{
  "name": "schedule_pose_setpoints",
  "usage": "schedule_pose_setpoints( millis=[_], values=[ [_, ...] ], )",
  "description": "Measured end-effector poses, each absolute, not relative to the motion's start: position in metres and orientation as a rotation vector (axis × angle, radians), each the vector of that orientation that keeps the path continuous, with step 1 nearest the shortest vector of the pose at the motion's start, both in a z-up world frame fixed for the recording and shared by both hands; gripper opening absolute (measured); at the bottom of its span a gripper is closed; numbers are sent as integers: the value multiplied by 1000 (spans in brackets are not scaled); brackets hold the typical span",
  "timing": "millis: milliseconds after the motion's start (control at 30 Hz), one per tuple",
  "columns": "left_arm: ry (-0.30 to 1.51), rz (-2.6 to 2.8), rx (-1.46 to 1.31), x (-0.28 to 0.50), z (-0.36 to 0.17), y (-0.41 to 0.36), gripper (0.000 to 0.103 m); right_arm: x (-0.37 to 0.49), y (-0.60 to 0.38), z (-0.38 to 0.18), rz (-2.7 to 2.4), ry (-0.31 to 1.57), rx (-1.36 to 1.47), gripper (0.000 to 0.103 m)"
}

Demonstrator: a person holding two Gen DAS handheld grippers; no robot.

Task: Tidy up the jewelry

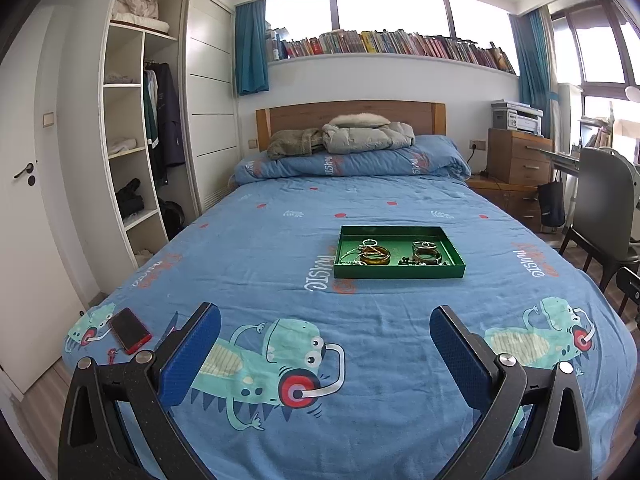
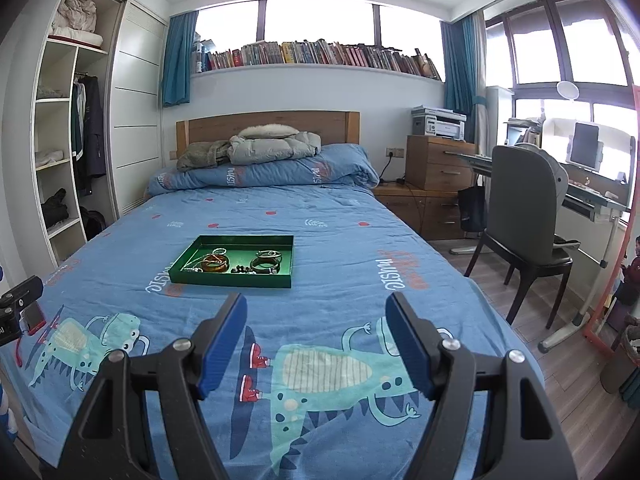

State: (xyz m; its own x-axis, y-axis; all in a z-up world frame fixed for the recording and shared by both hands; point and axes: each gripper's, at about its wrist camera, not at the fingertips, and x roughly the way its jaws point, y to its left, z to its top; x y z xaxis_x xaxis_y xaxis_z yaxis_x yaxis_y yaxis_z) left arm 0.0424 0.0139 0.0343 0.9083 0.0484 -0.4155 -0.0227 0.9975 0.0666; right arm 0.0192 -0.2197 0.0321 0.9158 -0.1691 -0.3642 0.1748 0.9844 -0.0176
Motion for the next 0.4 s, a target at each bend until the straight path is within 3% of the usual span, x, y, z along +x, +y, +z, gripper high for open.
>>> schedule_pose_setpoints(
  millis=[400],
  values=[
    [435,38,56,42,35,17,103,19,-224,28,-189,391,15,70]
  ],
)
